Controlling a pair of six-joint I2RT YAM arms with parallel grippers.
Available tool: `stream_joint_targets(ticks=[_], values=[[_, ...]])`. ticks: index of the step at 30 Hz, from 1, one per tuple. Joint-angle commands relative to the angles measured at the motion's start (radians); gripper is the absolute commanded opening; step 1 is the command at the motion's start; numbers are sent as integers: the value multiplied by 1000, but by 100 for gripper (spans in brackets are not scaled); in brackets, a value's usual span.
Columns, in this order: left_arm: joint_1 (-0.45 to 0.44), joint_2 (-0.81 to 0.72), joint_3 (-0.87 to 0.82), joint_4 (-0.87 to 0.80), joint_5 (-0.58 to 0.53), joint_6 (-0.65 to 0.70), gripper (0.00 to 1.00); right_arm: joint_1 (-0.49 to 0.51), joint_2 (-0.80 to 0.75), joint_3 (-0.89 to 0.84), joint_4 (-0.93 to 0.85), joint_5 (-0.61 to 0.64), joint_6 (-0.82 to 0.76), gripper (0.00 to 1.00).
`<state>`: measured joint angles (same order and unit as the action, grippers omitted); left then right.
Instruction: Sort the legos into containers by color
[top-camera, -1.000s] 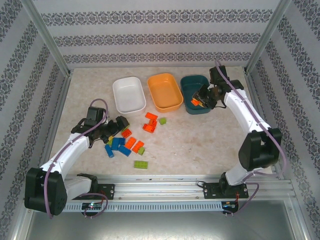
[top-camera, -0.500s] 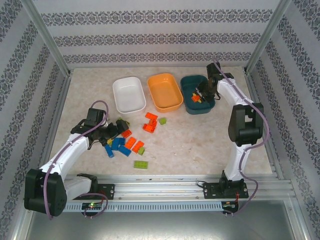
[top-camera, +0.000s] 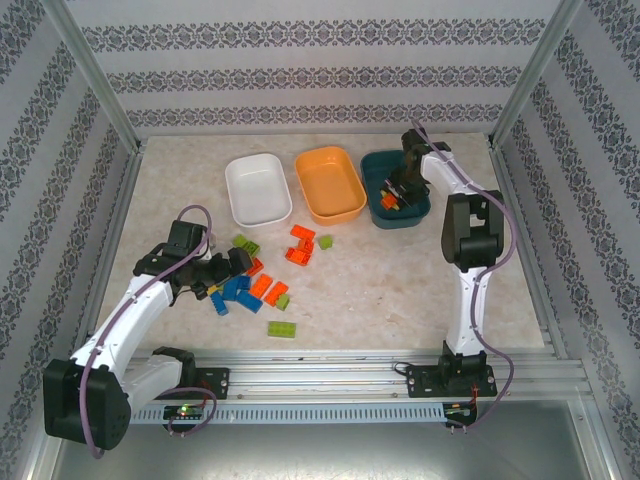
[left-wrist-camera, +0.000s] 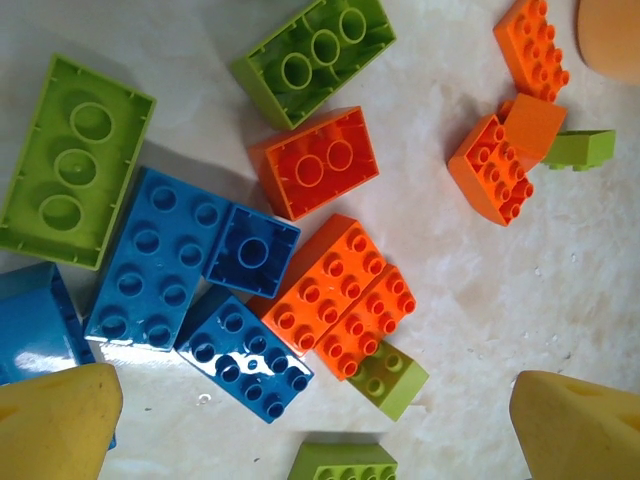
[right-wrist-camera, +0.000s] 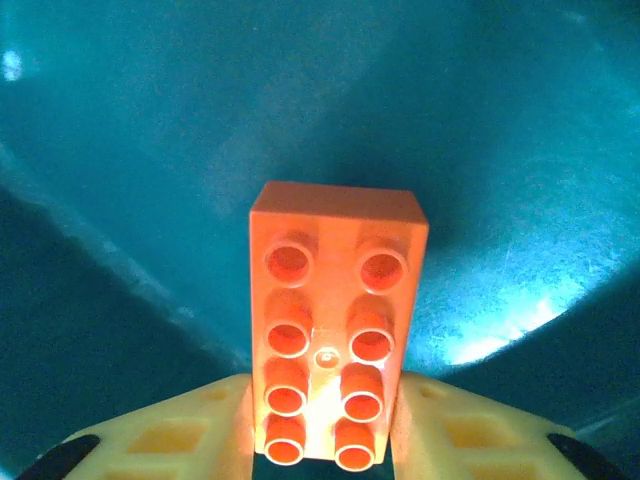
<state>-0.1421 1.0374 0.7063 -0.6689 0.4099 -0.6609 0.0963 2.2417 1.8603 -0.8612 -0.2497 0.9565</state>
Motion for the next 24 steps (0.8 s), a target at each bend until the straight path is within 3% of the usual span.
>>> stream_joint_targets(ticks=[1,4,7,12,18,24], values=[[4,-10,35,-63,-26,28,100,8,11,44,-59,35,-24,50],[5,-9,37,-57,-23,21,100,9,3,64,-78,39,-44,59],[4,-7,33,-45,-22,15,100,14,-40,82,-106,59,-84,61],[4,-8,12,4,-7,1,100,124,-249,37,-109,240,-307,64],[4,-18,-29,118,19,-44,100,340,-557,-354,85,210,-592,71],[6,-19,-26,162,26,-44,100,478,-668,-628,139,198,-602,80]])
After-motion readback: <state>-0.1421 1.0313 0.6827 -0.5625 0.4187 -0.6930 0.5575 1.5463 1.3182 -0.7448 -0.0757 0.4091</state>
